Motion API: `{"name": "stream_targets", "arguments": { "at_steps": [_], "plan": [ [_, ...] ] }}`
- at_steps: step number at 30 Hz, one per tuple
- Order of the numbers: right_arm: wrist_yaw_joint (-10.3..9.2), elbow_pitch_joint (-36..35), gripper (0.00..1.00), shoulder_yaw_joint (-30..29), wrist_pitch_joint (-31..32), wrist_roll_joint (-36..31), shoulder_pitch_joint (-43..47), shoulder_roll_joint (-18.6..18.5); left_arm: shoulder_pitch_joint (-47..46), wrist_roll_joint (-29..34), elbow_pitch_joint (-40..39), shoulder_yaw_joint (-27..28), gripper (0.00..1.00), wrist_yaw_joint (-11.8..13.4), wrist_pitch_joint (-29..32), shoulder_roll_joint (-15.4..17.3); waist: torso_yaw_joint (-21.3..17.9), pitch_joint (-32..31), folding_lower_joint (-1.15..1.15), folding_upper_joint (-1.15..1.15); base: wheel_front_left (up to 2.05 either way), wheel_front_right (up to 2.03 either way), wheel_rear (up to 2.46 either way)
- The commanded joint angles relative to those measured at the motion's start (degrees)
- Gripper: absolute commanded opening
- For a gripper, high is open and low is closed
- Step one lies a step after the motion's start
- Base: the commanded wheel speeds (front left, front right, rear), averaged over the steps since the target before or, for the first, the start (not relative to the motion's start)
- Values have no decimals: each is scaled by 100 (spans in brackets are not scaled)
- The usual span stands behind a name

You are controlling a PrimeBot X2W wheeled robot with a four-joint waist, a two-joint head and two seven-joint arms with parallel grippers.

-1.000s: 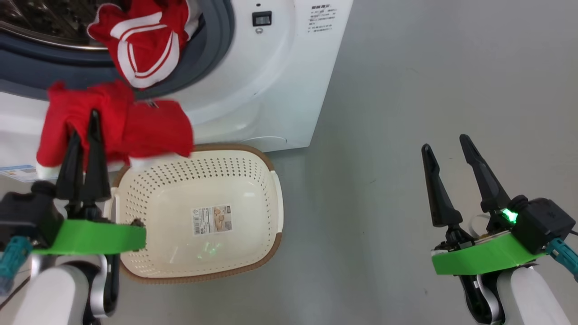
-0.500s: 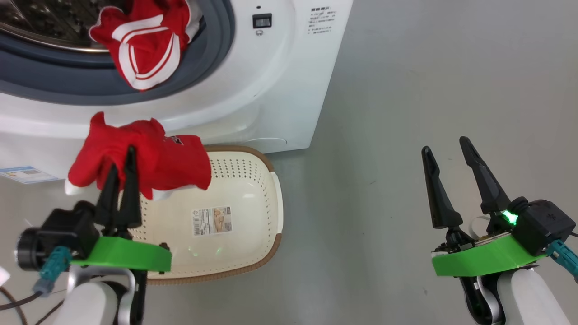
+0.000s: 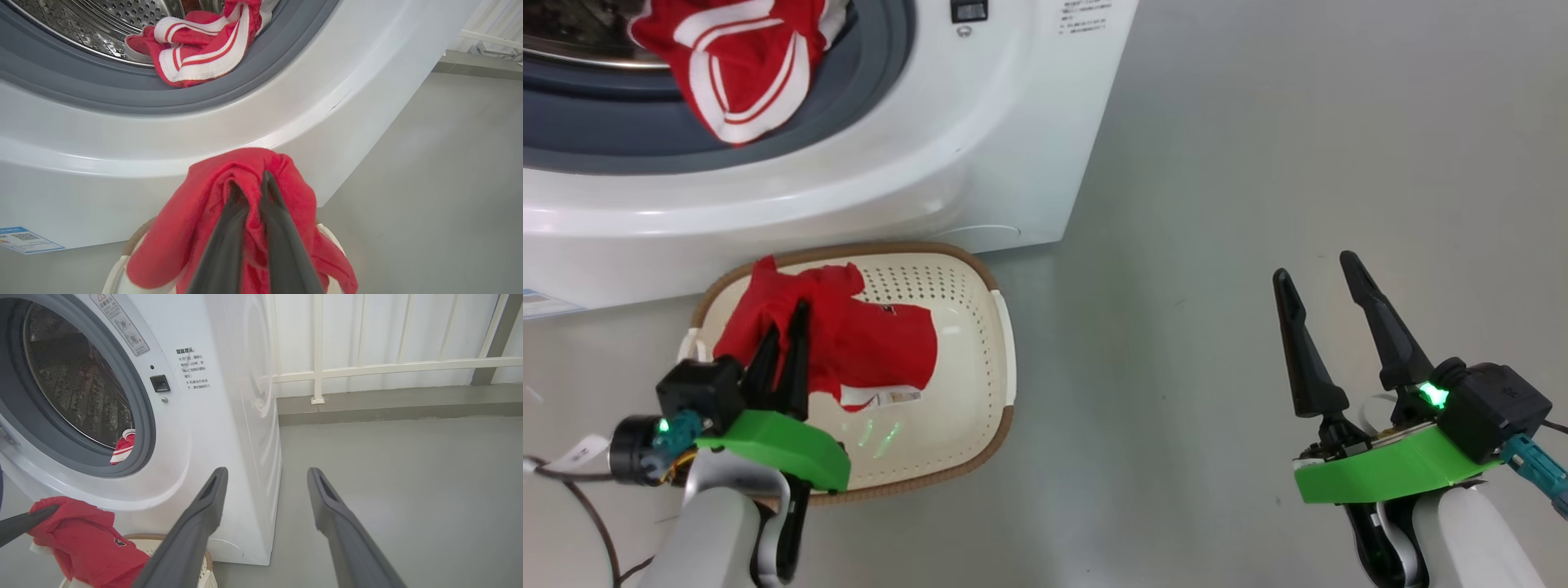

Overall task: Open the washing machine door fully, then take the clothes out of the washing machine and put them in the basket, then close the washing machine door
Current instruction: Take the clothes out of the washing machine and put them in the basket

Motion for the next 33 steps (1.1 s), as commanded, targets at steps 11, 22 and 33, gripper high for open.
{"name": "stream_targets", "arguments": {
  "at_steps": [11, 22, 33],
  "plan": [
    [34, -32, 100, 164, -36, 117, -142, -28, -832, -165, 1702, -16, 0, -382, 184, -33, -234, 407, -1, 0, 0, 0, 0],
    [34, 5, 100, 234, -36, 155, -326, -28, -1671, -256, 3449, -133, 0, -508, 793, -97, -401, 789, -1, 0, 0, 0, 0],
    [34, -6, 100, 295, -36, 180, -482, -28, -2177, -300, 4333, -180, 3, -537, 917, -55, -530, 1155, -1, 0, 0, 0, 0]
  ]
}}
